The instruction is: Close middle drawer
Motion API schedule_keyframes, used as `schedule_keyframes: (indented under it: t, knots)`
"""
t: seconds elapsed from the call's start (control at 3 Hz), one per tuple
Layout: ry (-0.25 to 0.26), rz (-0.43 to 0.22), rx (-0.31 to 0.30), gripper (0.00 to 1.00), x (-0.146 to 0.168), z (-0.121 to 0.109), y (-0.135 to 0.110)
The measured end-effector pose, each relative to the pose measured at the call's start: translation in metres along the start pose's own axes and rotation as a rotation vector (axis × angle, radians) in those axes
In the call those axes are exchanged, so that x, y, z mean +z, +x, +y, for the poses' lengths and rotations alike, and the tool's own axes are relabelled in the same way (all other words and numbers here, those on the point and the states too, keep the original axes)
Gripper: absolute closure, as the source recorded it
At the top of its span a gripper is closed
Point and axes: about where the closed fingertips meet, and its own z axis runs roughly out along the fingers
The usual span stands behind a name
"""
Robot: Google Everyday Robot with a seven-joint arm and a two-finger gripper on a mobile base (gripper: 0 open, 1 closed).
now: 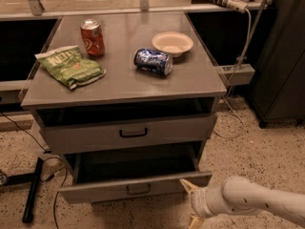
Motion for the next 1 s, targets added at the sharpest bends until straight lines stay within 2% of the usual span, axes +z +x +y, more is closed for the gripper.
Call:
schedule_keyframes:
  t: [0.33,0.67,1.0]
  knots:
    - [-0.005,-0.015,-0.023,0.19,0.018,-0.044,-0.01]
    - [-0.001,0.009,-0.04,0.42,0.031,-0.094,-0.013]
    - [0.007,0.01,-0.052,0.39,0.033,-0.105,-0.017]
